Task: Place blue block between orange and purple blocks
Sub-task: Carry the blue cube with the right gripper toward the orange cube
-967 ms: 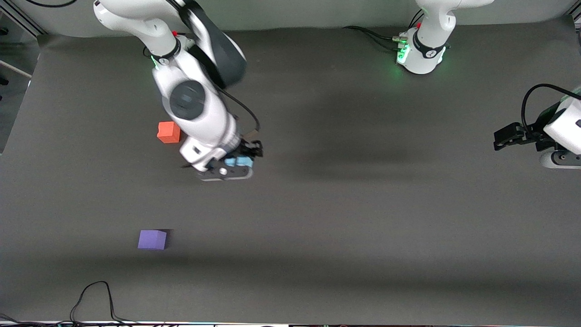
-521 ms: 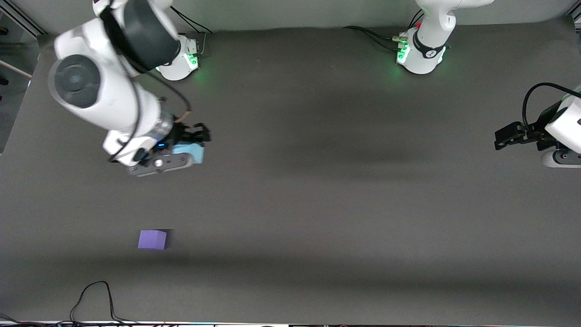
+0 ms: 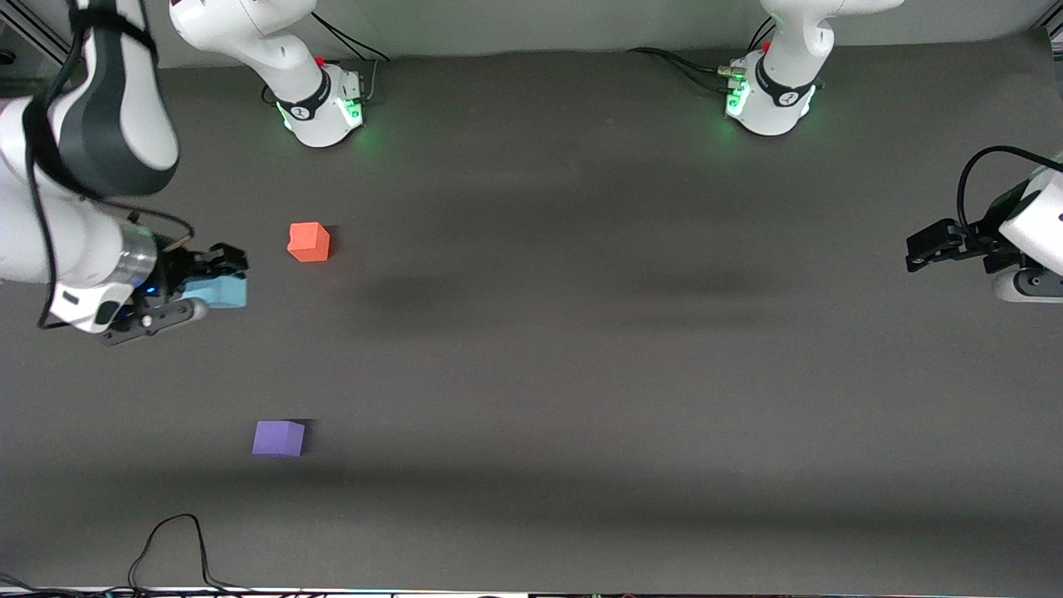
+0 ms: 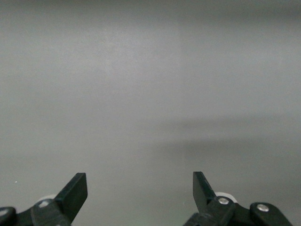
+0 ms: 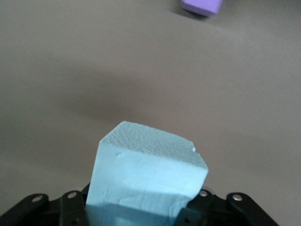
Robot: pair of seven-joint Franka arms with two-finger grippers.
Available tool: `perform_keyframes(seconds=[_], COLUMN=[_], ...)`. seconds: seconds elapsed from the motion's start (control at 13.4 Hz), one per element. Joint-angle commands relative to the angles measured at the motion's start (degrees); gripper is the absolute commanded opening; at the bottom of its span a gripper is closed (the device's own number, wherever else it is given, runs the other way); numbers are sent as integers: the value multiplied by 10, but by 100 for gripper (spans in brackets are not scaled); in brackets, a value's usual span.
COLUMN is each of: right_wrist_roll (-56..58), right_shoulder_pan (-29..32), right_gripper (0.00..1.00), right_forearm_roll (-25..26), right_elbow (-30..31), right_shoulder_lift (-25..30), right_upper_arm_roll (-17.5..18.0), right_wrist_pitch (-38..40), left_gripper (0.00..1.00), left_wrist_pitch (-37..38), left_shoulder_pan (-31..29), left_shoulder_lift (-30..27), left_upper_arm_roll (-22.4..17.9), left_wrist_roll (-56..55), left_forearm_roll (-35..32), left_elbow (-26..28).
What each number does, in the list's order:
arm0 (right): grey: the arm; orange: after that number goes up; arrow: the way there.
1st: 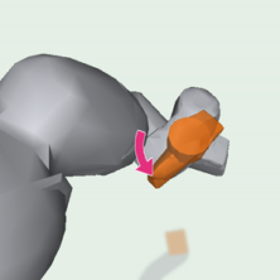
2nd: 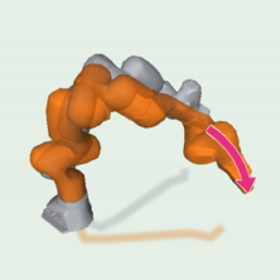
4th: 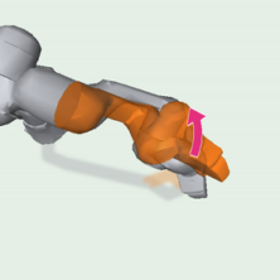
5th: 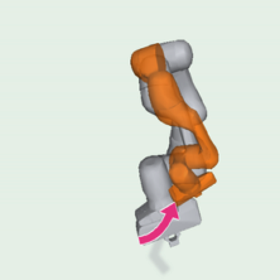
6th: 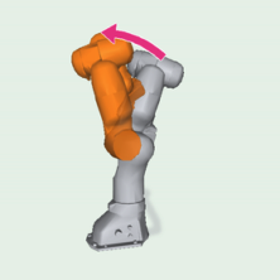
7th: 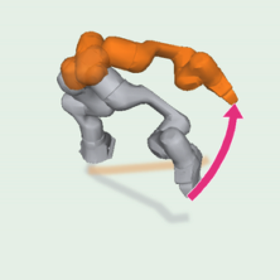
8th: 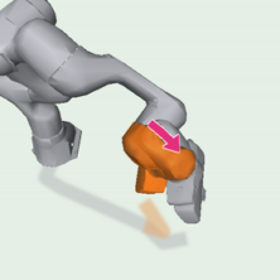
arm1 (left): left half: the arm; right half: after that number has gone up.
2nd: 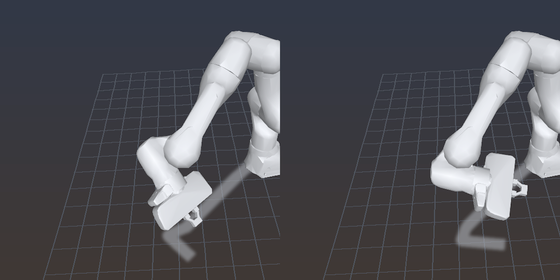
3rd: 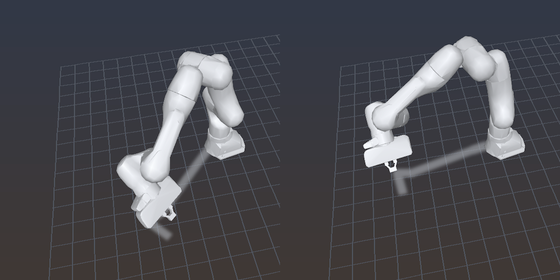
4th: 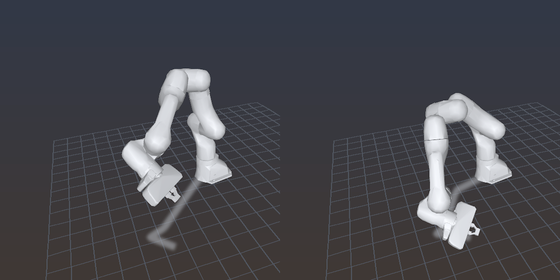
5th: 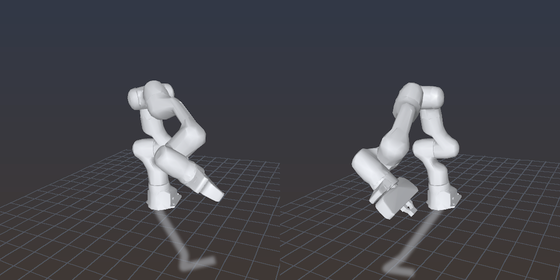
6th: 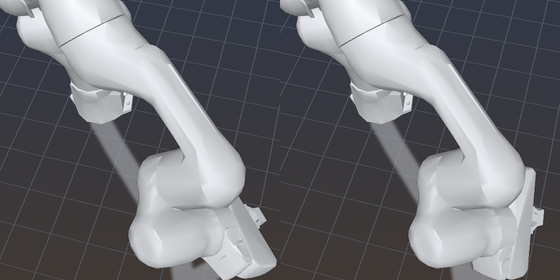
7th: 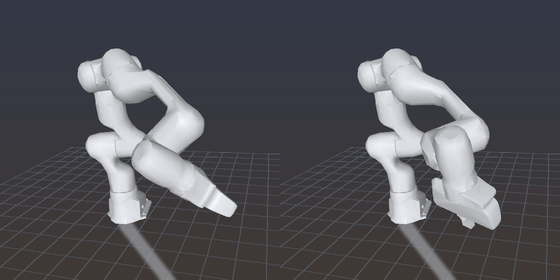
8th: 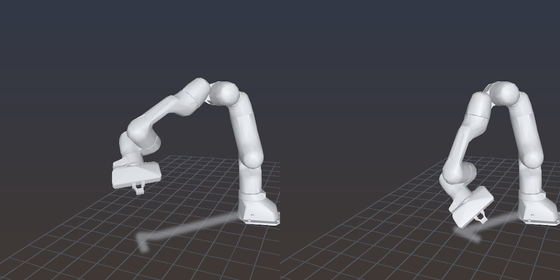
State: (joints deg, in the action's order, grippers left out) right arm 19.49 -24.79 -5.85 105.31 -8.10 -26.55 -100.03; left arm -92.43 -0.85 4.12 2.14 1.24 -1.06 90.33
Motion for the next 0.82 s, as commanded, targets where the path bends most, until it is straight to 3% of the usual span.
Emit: perform_keyframes(seconds=[0.0, 0.15, 0.37, 0.52, 0.74], right_wrist_roll=[24, 23, 22, 20, 21], right_shoulder_pan=[-11, -12, -13, -12, -35], right_gripper=[10, 10, 10, 10, 12], right_forearm_roll=[8, 8, 1, -13, -82], right_elbow=[182, 250, 258, 258, 257], right_shoulder_lift=[52, 20, -67, -110, -146], right_upper_arm_roll=[-11, -10, -9, -4, 9], right_wrist_pitch=[-167, -300, -412, -465, -513], left_gripper=[100, 100, 100, 100, 100], left_wrist_pitch=[9, 9, 9, 9, 9], left_shoulder_pan=[5, 6, 7, 7, 7], left_shoulder_lift=[-17, -17, -16, -16, -15], left_upper_arm_roll=[-5, -5, -5, -5, -5], left_wrist_roll=[0, -1, 0, 0, 0], left_forearm_roll=[2, 2, 2, 2, 2], left_elbow=[13, 14, 15, 15, 15])
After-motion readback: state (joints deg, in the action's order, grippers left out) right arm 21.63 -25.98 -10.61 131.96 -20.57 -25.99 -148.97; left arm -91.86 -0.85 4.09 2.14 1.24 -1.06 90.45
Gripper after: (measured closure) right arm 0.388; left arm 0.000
